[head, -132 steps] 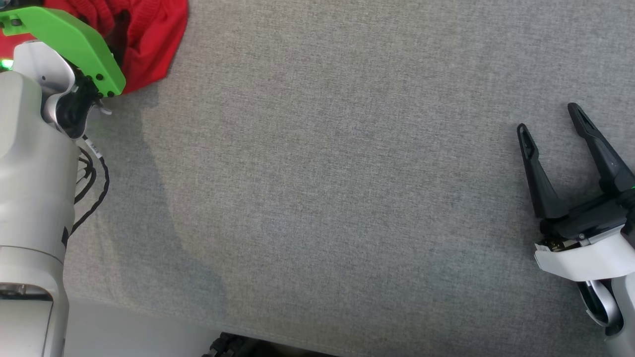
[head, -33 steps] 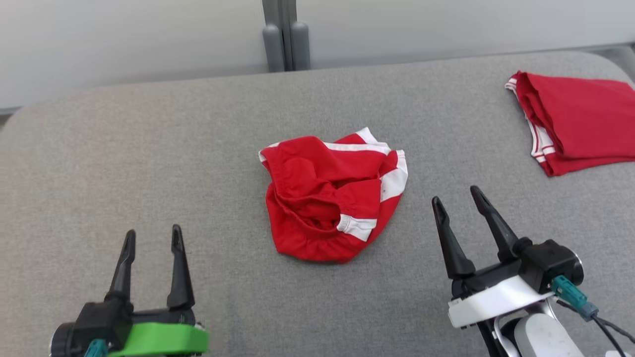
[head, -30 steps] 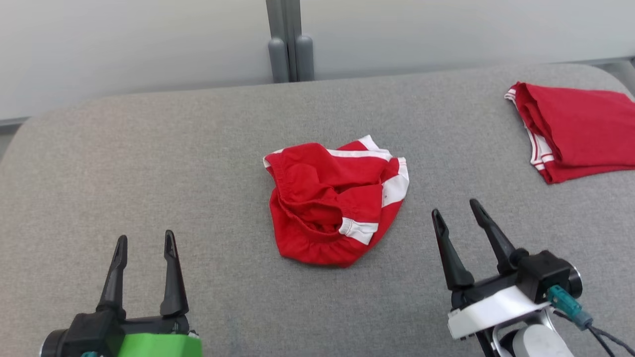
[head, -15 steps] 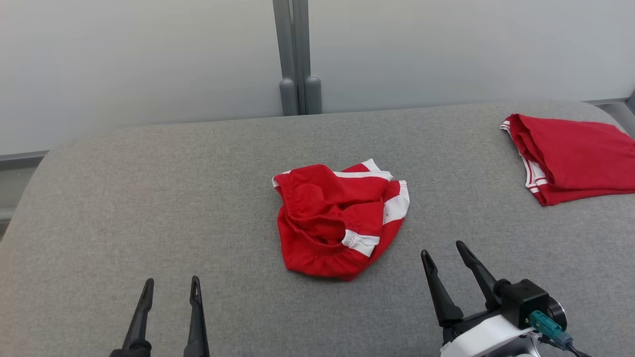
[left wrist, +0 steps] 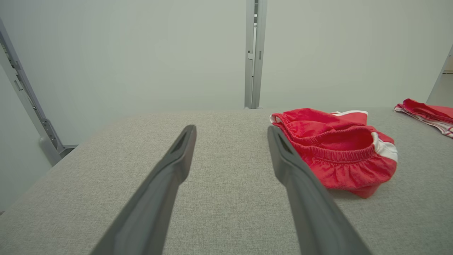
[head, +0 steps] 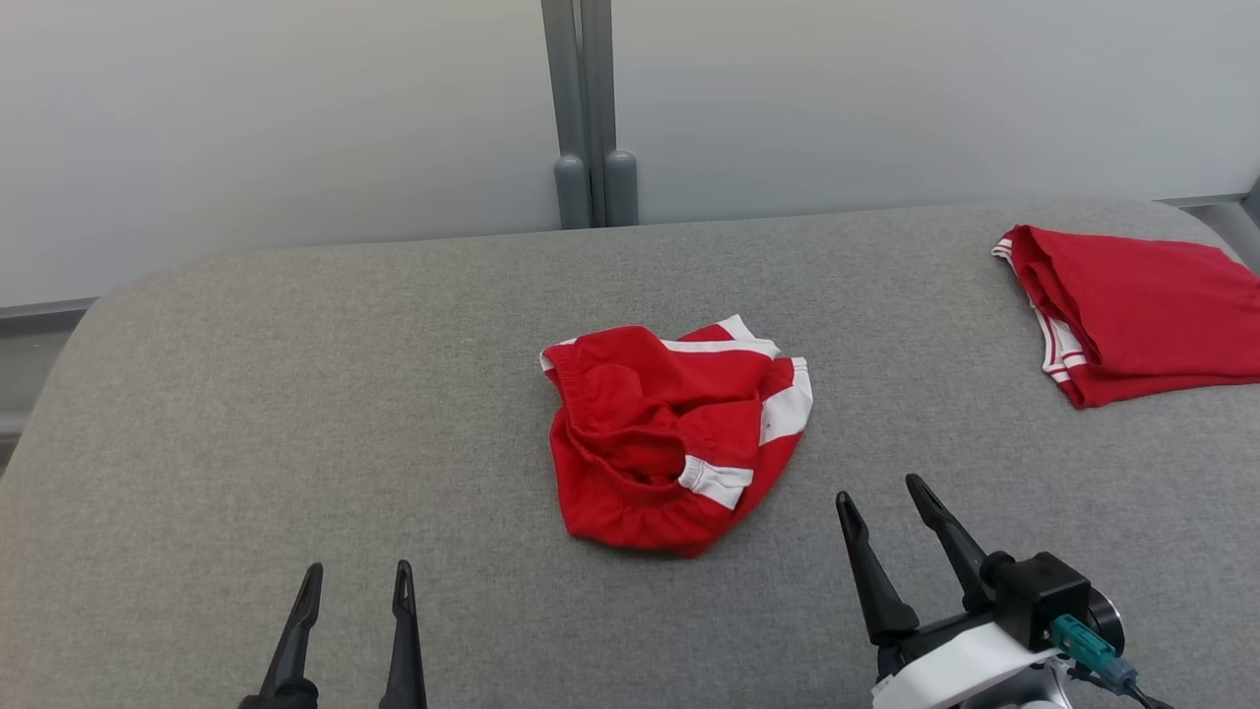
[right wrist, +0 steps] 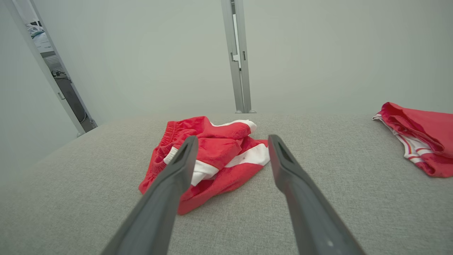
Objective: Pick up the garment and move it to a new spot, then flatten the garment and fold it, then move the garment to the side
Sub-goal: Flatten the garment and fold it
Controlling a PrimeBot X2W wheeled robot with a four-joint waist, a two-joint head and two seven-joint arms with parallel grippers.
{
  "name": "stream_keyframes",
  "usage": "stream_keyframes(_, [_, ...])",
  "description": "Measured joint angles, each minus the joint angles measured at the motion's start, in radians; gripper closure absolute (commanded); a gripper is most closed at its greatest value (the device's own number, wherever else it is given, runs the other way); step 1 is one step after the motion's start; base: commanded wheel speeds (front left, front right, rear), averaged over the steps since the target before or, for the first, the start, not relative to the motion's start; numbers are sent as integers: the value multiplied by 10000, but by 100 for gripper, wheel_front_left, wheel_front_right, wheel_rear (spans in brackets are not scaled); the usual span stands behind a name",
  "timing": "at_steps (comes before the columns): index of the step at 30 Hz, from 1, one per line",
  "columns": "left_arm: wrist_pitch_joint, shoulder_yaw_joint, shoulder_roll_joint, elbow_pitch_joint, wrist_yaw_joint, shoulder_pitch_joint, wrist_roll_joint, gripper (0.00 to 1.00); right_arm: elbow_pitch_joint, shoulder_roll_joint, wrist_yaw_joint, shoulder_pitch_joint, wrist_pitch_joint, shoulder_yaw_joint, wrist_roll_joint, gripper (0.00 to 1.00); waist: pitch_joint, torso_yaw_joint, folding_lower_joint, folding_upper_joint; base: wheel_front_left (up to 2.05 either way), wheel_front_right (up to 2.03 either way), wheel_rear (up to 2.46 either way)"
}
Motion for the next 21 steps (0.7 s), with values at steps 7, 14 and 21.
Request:
stream_keyframes(7, [-2, -27, 0, 19, -33, -11, 13, 0, -10, 31, 0, 0, 0, -2, -19, 0, -13, -26, 0, 0, 0, 0, 0])
stream_keyframes(14, [-2, -54, 0, 46, -38, -11, 54, 0, 0, 29, 0, 7, 0, 0, -19, 0, -39, 3, 0, 0, 0, 0, 0])
stream_keyframes(21, [-2, -127, 0, 69, -38, -15, 111, 0, 8, 13, 0, 14, 0, 2, -4, 0, -27, 43, 0, 0, 0, 0, 0])
